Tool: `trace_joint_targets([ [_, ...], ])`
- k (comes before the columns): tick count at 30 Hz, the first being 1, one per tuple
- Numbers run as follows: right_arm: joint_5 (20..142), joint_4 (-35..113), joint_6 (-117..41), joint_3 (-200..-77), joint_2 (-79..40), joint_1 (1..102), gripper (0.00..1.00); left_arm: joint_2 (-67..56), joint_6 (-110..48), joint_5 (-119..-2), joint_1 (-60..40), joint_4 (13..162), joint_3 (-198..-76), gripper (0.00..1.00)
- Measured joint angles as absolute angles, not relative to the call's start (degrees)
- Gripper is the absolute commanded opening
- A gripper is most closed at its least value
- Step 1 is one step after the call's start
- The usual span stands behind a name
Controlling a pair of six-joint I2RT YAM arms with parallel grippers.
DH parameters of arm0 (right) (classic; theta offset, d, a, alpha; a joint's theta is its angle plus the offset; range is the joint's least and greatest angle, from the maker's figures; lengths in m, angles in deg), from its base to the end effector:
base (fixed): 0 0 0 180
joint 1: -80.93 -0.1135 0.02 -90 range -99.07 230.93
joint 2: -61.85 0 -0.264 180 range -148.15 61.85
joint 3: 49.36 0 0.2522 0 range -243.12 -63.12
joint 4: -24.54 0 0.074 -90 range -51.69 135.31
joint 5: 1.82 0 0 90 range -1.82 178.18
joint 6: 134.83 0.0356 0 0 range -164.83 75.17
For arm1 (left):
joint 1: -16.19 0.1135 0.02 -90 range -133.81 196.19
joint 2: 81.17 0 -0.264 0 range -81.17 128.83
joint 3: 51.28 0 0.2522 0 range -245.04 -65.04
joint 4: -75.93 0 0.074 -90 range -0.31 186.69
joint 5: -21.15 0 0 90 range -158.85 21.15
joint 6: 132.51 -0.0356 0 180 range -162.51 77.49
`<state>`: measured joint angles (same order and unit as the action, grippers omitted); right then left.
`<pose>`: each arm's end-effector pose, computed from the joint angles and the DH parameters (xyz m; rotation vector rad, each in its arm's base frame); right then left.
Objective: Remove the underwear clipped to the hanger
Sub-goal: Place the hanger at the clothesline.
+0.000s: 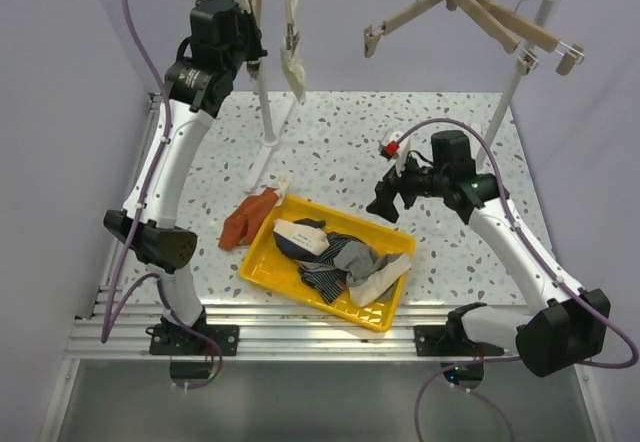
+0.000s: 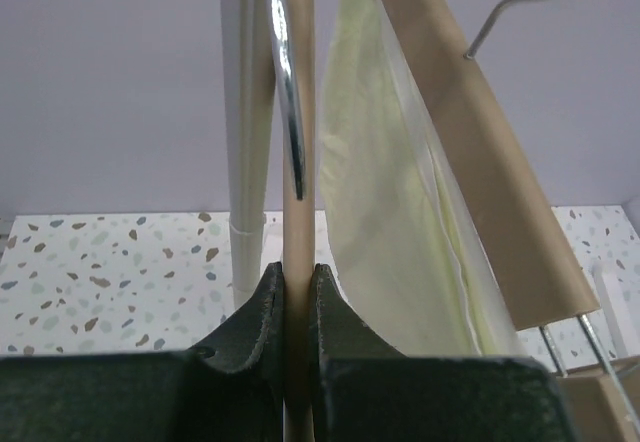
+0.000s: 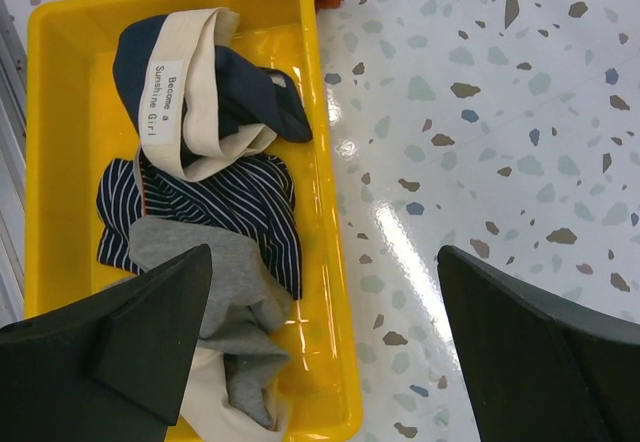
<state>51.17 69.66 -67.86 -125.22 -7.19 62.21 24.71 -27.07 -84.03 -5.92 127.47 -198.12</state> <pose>0.2359 0.1026 0.3265 -1.0844 1.8717 0.6752 0.3641 -0.1379 0.5129 -0.0913 1.7530 -0.2462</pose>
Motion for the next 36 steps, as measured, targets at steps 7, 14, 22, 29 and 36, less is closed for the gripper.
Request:
trace_joint_targets([
  [7, 50.6, 67.6, -66.2, -123.0, -6.7, 62.6, 0.99, 25.6, -27.0, -78.4, -3.2, 122.1, -198.2, 0.0],
  [14, 49.6, 66.4, -65.0, -121.6, -6.3, 62.7, 0.99, 28.2, -26.8, -74.5, -2.2, 118.0, -198.4, 0.0],
  [22, 49.2, 65.2, -63.7, -120.0, -6.3, 62.7, 0.99, 29.0, -25.5, -70.8, -2.2, 114.7, -198.3, 0.0],
  [29, 49.0, 64.0, -63.2, -119.7, -6.3, 62.7, 0.99, 29.0, -24.4, -69.1, -2.2, 110.0, -198.3, 0.0],
  [36, 48.5, 62.9, -62.4, -119.7, -6.4, 62.7, 0.99, 29.0, -24.0, -68.8, -2.2, 107.7, -198.3, 0.0],
])
